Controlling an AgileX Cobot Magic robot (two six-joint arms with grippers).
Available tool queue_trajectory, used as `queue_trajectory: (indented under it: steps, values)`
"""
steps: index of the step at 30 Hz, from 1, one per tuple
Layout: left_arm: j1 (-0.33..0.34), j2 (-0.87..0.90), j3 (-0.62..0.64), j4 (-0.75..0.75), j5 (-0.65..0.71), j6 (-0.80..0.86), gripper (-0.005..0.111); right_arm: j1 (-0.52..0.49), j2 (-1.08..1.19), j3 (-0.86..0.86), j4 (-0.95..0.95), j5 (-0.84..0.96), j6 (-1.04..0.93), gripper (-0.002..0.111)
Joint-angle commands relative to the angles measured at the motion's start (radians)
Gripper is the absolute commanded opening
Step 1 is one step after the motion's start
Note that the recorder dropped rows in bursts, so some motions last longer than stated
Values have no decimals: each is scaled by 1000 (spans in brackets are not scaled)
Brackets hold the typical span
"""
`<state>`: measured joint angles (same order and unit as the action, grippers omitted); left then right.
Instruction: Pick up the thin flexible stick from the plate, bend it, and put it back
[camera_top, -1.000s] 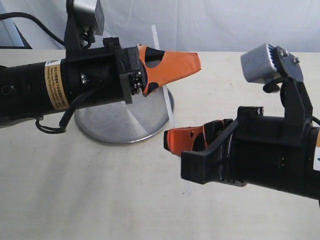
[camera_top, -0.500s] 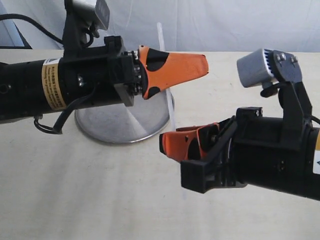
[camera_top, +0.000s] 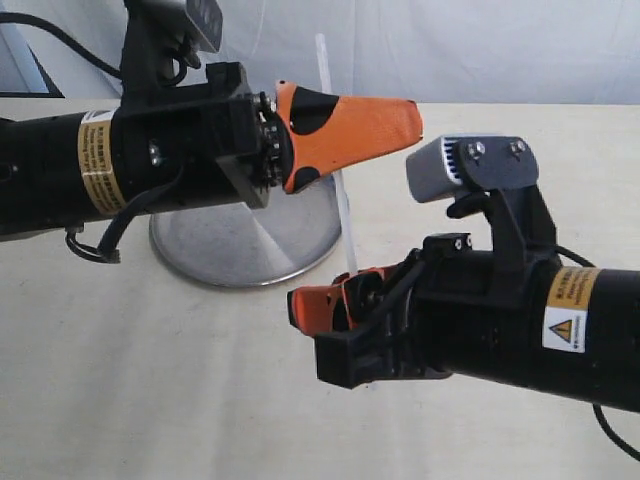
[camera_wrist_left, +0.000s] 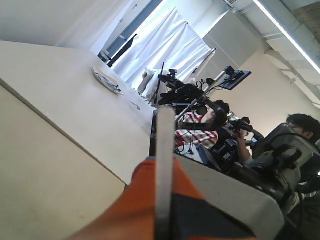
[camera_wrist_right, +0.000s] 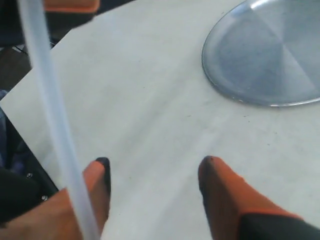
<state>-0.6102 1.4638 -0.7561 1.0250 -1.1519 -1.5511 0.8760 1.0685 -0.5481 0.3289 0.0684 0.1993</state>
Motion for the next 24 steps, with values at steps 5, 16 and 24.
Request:
queue_trajectory:
  steps: [5,16,24]
  values:
    - [-10,-1,-5,150,139,-13,0,1,-44,-6,23,-48,2,1]
    - [-15,-1,-5,71,-61,-106,0,-16,-151,-6,-55,-31,2,-1]
    - [-52,-6,-33,-21,-24,-13,0,34,-51,-6,-6,-9,2,-1]
